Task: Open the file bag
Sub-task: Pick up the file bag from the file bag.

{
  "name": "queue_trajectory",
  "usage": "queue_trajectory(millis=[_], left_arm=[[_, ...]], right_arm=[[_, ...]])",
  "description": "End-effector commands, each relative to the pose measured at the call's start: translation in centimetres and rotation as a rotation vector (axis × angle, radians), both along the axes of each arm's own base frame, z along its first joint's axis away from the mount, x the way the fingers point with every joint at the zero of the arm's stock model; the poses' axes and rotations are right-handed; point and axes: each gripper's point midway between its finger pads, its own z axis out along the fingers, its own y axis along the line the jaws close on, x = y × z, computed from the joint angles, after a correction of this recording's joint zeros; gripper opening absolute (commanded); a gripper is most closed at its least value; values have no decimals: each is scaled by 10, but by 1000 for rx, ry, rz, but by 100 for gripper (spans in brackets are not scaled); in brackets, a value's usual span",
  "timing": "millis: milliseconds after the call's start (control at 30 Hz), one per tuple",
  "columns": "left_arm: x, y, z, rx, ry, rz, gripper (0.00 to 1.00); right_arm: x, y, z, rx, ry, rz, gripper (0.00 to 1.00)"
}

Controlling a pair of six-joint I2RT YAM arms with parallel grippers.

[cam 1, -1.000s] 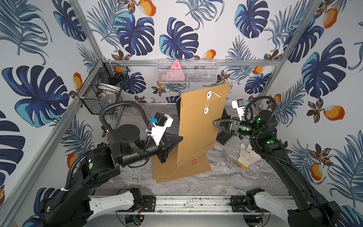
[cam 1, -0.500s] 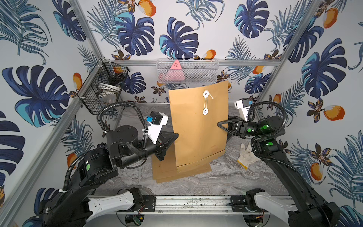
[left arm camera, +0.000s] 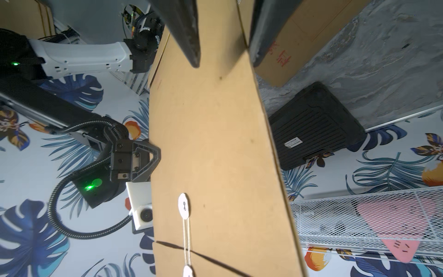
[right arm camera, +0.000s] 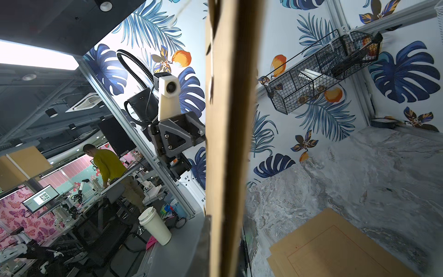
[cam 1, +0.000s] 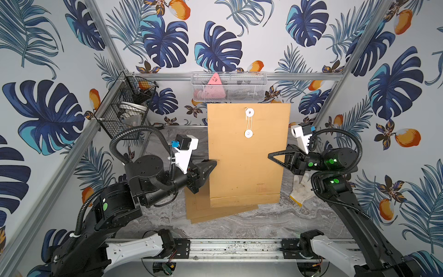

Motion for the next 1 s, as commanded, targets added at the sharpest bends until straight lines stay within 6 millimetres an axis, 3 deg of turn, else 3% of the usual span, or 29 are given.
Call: queue_trajectory(millis=[0,167,200,433,533,567,733,967], left_arm=[[-6,-15,24,-116,-40,-77,67],[6,-18,20,-79,-37,-33,98],[8,-18,22,-75,-42,-26,99],[2,-35,49,-92,-105,-116,99],[-2,-47,56,-117,-105,-193,96],[-2,-50,57,-125,-99,-211,95],[14,-55,56,-162,-52,-248,91],[30,-47,69,-305,-30,-352,82]], right_arm=[[-11,-4,21,31,-54,-10,0],[-27,-7,42,47,-109,7,0],[-29,-7,44,44,-114,12,0],[-36,-7,44,21,-125,30,0],[-28,-8,37,-1,-97,-28,0],[-29,-10,43,-9,-112,-63,0],[-28,-17,42,-34,-104,-172,0],[-25,-26,34,-69,-69,-289,0]])
